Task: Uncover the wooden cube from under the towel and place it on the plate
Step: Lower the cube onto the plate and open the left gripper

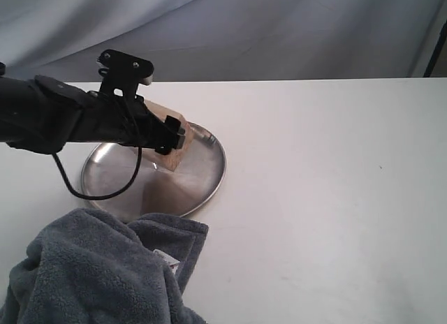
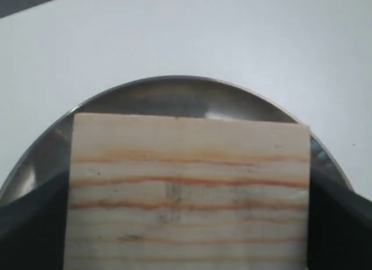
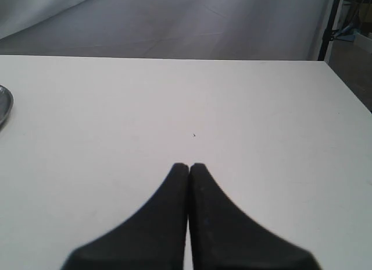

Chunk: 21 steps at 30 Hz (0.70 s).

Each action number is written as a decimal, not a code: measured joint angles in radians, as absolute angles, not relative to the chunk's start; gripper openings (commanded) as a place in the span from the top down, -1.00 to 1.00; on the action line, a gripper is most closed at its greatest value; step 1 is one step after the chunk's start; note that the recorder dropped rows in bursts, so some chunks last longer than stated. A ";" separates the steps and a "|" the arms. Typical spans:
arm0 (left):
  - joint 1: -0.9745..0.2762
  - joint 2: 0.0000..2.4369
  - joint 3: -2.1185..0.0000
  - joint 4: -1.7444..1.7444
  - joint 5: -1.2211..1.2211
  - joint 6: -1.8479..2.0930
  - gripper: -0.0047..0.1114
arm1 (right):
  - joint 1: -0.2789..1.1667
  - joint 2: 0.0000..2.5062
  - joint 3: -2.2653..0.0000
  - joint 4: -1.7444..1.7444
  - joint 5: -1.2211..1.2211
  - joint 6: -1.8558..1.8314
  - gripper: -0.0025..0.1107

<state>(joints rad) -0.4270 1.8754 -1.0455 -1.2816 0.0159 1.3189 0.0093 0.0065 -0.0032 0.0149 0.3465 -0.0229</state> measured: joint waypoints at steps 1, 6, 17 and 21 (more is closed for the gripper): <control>-0.427 1.893 -1.056 -1.286 0.016 1.319 0.92 | 0.009 0.007 -0.003 0.015 0.346 -0.023 0.96; -0.427 1.953 -1.084 -1.292 -0.011 1.319 0.92 | 0.009 0.007 -0.003 0.015 0.346 -0.023 0.96; -0.427 1.964 -1.086 -1.294 -0.034 1.319 0.92 | 0.009 0.007 -0.003 0.015 0.346 -0.023 0.96; -0.427 1.964 -1.086 -1.294 -0.034 1.319 0.90 | 0.009 0.007 -0.003 0.015 0.346 -0.023 0.96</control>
<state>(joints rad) -0.4270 1.9642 -1.0858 -1.2940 -0.0340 1.3189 0.0093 0.0065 -0.0032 0.0149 0.3465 -0.0229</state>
